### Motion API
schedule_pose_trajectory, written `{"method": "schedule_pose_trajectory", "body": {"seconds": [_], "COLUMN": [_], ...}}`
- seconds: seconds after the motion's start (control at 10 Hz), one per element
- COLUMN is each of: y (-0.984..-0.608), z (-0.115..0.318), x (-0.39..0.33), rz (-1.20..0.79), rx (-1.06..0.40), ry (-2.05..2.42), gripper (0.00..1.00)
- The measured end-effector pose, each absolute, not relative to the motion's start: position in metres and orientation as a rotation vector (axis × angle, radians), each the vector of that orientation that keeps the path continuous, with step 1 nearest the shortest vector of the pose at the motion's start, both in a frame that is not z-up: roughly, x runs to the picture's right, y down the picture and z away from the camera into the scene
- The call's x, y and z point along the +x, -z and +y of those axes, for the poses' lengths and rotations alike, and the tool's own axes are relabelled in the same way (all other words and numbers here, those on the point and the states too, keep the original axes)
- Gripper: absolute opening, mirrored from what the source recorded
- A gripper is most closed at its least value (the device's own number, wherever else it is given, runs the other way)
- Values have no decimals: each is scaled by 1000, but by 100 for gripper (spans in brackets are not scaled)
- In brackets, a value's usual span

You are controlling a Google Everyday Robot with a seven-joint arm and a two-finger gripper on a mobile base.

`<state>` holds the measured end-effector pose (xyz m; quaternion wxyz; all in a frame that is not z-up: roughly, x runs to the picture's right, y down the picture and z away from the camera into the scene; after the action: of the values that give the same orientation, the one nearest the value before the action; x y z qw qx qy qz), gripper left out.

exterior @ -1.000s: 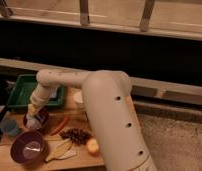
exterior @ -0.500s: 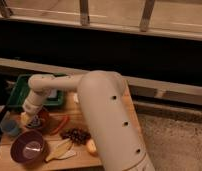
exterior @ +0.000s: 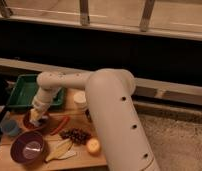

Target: Wipe red bowl with towel

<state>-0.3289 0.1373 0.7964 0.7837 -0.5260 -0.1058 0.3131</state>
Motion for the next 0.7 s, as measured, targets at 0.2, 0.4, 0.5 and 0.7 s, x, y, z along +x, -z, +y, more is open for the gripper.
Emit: {"method": "schedule_pose_trajectory", "body": {"seconds": [0.2,0.4,0.5,0.7], "y": [-812,-815,-814,-795], "z": [116,106,105,122], "x": [-330,-343,-351,-372], "rz": [-236,-262,-279,-309], "rx": [-1110,-1107,-1111,-1139], "ry": [-686,-659,-641,-582], "gripper": [0,0,0,0]}}
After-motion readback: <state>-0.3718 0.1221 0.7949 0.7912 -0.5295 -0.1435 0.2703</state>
